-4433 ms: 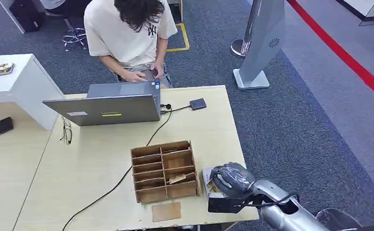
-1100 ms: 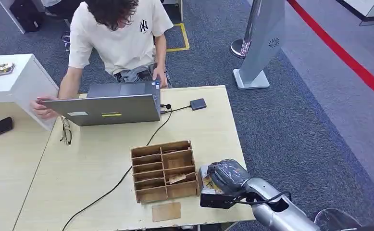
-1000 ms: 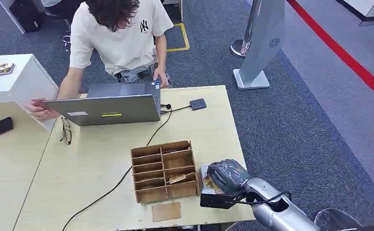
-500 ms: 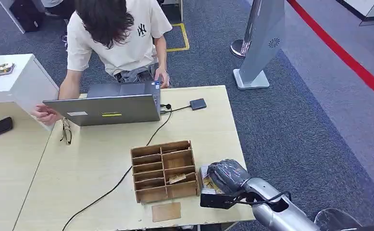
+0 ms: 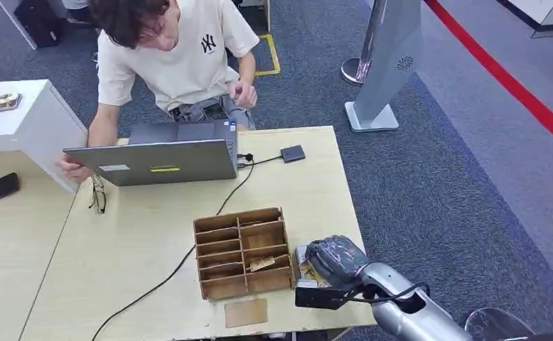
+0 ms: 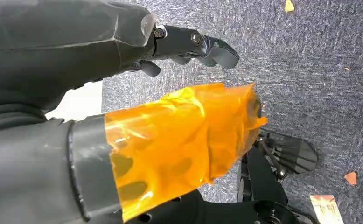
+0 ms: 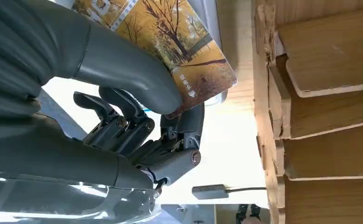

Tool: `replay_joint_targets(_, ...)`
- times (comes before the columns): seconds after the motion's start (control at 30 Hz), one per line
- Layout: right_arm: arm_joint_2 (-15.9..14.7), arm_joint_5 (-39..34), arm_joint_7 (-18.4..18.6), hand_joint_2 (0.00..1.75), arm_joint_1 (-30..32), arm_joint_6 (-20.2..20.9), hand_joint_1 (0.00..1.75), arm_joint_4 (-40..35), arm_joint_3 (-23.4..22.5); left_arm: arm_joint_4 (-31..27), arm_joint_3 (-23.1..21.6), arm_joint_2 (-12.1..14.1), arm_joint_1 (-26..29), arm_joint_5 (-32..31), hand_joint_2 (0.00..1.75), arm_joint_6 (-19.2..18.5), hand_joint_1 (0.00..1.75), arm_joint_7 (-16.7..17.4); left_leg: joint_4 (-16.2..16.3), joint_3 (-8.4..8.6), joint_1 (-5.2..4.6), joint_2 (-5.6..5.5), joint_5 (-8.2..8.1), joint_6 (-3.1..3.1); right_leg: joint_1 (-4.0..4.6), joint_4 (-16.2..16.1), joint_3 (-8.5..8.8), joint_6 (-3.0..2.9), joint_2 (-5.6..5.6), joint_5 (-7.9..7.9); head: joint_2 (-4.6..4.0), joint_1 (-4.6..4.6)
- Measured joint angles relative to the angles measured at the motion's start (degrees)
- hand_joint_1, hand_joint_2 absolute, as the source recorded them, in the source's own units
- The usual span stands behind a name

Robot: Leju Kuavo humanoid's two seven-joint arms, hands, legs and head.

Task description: Pass the card to the sensor for recognition and then transmit it.

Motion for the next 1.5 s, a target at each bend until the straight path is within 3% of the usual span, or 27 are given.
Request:
replay_joint_targets(1.1,0.2,-0.04,-0.2,1.75,0.0,-0.13,1.75,0.31,-0.17,0.0,0.0,0.0,0.0,0.11,0.0,0.02,0.0,0.02,0.0,0.0,0.0,0.0,0.0,0.0,0.0,0.0,0.0,0.0,0.0,0.0,0.0,0.0)
replay_joint_targets(1.5,-0.28,-2.2,-0.94,1.75,1.26,-1.86,1.75,-3.65,-4.58,0.0,0.0,0.02,0.03,0.7,0.0,0.02,0.0,-0.13,0.01,0.02,-0.01,0.0,0.0,0.0,0.0,0.0,-0.01,0.0,0.0,0.0,0.0,-0.02)
